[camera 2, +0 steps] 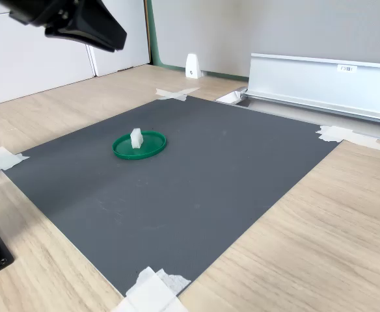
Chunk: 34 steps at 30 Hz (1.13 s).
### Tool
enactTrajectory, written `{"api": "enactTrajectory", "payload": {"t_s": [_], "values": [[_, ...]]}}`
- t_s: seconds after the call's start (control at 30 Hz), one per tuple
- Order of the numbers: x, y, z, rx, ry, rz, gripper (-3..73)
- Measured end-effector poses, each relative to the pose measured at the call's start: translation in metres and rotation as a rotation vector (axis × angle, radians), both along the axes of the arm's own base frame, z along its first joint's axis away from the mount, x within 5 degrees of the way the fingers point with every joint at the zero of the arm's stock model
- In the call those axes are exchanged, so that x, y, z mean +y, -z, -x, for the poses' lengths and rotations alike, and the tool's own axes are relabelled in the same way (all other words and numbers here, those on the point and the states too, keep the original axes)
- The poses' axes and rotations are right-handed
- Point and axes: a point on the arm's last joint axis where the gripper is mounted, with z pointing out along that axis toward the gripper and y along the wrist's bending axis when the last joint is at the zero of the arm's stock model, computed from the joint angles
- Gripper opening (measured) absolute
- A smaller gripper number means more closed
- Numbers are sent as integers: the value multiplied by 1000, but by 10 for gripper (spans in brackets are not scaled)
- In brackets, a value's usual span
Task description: Grasp a white terminal and put it on the green lid.
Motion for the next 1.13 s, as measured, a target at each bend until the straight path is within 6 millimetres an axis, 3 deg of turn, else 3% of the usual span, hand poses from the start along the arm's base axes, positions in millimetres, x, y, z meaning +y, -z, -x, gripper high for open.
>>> {"api": "enactTrajectory", "payload": {"t_s": [0.2,0.43,1.13], "values": [[1,38,30,-126,15,17,71],[3,77,45,-188,23,-31,71],[3,82,46,-197,25,-50,71]]}}
